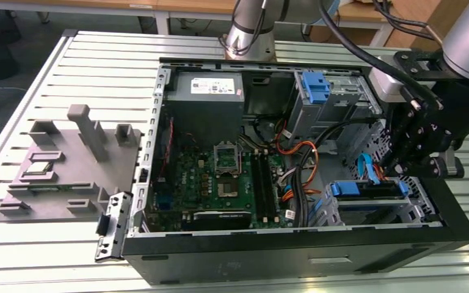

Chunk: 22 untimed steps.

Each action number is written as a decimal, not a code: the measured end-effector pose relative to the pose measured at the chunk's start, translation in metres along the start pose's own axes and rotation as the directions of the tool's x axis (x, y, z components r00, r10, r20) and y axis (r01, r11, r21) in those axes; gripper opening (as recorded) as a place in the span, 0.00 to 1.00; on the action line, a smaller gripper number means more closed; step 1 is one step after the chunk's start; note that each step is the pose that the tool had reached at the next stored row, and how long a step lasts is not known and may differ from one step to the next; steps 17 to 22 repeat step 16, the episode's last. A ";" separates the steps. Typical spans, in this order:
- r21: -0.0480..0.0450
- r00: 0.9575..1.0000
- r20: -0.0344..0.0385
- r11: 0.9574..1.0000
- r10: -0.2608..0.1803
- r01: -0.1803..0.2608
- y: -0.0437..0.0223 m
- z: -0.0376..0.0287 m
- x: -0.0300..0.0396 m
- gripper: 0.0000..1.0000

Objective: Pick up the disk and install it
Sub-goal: 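Insert the second disk wire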

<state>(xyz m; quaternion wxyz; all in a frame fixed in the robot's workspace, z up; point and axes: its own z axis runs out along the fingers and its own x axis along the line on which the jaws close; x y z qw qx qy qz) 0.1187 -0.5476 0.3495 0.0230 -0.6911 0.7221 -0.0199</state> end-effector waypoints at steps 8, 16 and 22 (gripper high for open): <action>-0.012 1.000 -0.001 1.000 0.000 0.000 -0.0001 -0.0001 0.0000 0.24; -0.012 1.000 0.000 1.000 0.000 0.000 -0.0002 -0.0014 0.0000 0.24; -0.012 1.000 0.000 1.000 0.000 0.000 -0.0002 -0.0014 0.0000 0.24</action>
